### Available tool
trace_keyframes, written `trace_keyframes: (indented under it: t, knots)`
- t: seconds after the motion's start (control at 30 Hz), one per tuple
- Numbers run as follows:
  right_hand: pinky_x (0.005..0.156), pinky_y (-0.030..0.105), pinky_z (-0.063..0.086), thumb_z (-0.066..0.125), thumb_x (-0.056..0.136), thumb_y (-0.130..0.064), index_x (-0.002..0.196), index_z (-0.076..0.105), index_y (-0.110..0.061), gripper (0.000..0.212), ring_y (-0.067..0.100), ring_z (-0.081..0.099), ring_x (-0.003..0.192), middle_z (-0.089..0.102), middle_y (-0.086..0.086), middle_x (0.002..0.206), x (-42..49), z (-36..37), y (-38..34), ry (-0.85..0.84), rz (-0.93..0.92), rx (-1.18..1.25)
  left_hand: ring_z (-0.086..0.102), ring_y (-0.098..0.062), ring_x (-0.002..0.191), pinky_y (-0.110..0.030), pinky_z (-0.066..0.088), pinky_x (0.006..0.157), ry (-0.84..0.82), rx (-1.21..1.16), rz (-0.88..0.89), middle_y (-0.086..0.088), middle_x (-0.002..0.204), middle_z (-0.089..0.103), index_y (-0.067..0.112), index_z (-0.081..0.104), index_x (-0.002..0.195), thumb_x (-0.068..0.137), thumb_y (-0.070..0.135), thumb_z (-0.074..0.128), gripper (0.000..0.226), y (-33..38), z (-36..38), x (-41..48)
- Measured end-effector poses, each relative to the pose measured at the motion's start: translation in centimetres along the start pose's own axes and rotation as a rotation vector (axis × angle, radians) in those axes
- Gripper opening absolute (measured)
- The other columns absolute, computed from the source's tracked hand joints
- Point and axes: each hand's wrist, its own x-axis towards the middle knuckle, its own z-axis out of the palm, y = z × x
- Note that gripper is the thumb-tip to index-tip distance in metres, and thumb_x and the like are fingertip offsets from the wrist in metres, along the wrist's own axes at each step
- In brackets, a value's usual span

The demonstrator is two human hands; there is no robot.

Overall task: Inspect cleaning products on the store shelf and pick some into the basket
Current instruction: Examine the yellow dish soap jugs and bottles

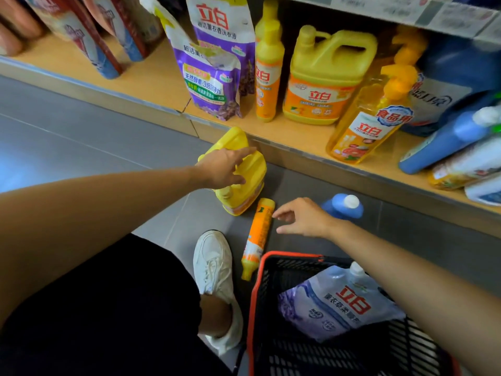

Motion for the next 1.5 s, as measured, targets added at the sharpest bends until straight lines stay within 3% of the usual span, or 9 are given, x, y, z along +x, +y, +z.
trace_keyframes:
  t: [0.1,0.27,0.4,0.57,0.8,1.0,1.17,1.37,1.5]
  knots:
    - [0.093,0.04,0.047,0.08,0.078,-0.045,0.131,0.063,-0.029,0.058,0.023,0.055,0.115,0.062,0.001,0.125,2.7,0.4,1.0,-0.031,-0.086,-0.331,0.065,-0.025,0.111,-0.034,0.052,0.091,0.013,-0.007,0.008,-0.012,0.134,0.062,0.028,0.027,0.158,0.091,0.033,0.074,0.082,-0.2,0.2,0.1]
    - [0.104,0.04,0.035,0.081,0.072,-0.053,0.142,0.052,-0.032,0.078,0.023,0.037,0.133,0.046,-0.003,0.148,7.1,1.8,1.7,-0.112,-0.218,-0.558,0.065,-0.023,0.108,-0.033,0.05,0.09,0.038,-0.02,0.003,-0.009,0.13,0.064,0.031,0.028,0.158,0.09,0.036,0.075,0.083,-0.8,0.5,0.2]
    - [0.106,0.041,0.03,0.077,0.075,-0.054,0.144,0.049,-0.033,0.078,0.022,0.032,0.134,0.043,-0.003,0.147,8.9,3.4,2.8,-0.186,-0.231,-0.687,0.065,-0.02,0.107,-0.027,0.046,0.084,0.055,-0.017,0.005,-0.007,0.129,0.065,0.033,0.027,0.159,0.092,0.038,0.073,0.081,-1.1,0.9,0.4]
    - [0.096,0.042,0.034,0.071,0.078,-0.06,0.134,0.056,-0.034,0.064,0.024,0.036,0.124,0.049,-0.002,0.131,9.1,3.6,4.4,-0.109,-0.195,-0.729,0.065,-0.02,0.105,-0.03,0.049,0.084,0.072,-0.005,0.006,-0.007,0.127,0.066,0.033,0.026,0.159,0.092,0.039,0.072,0.081,-1.3,1.3,0.4]
    - [0.106,0.043,0.033,0.064,0.077,-0.068,0.127,0.063,-0.029,0.064,0.027,0.047,0.127,0.057,0.002,0.132,7.9,2.0,6.0,-0.096,0.074,-0.794,0.065,-0.019,0.106,-0.027,0.046,0.084,0.086,0.003,-0.001,-0.006,0.127,0.066,0.033,0.027,0.159,0.092,0.042,0.071,0.081,-1.2,1.1,0.4]
    - [0.105,0.042,0.035,0.077,0.074,-0.057,0.146,0.041,-0.029,0.085,0.028,0.043,0.128,0.047,0.002,0.139,8.2,4.5,4.6,-0.175,-0.047,-0.662,0.066,-0.02,0.106,-0.032,0.05,0.085,0.105,0.048,0.001,-0.006,0.126,0.067,0.033,0.025,0.159,0.093,0.042,0.07,0.08,-1.1,1.3,0.2]
    - [0.111,0.045,0.035,0.08,0.081,-0.029,0.148,0.041,-0.025,0.077,0.031,0.041,0.136,0.043,0.009,0.149,9.0,3.9,4.9,-0.204,0.055,-0.582,0.065,-0.02,0.106,-0.034,0.054,0.085,0.102,0.073,0.006,-0.005,0.125,0.067,0.035,0.022,0.16,0.094,0.044,0.068,0.081,-1.0,1.4,0.3]
    - [0.102,0.036,0.044,0.085,0.076,-0.02,0.141,0.052,-0.017,0.073,0.023,0.055,0.121,0.057,0.006,0.134,5.1,-0.1,5.1,-0.105,0.026,-0.174,0.064,-0.02,0.11,-0.026,0.048,0.079,0.009,0.037,0.017,-0.005,0.133,0.063,0.029,0.024,0.16,0.093,0.038,0.071,0.082,-0.5,0.5,0.5]
    - [0.103,0.035,0.048,0.086,0.075,-0.011,0.137,0.055,-0.009,0.069,0.018,0.061,0.116,0.062,0.005,0.128,1.8,-2.7,3.4,0.042,-0.023,0.232,0.059,-0.024,0.119,-0.035,0.055,0.087,-0.043,-0.027,0.032,-0.009,0.139,0.053,0.023,0.04,0.154,0.085,0.017,0.076,0.078,1.0,-2.3,1.1]
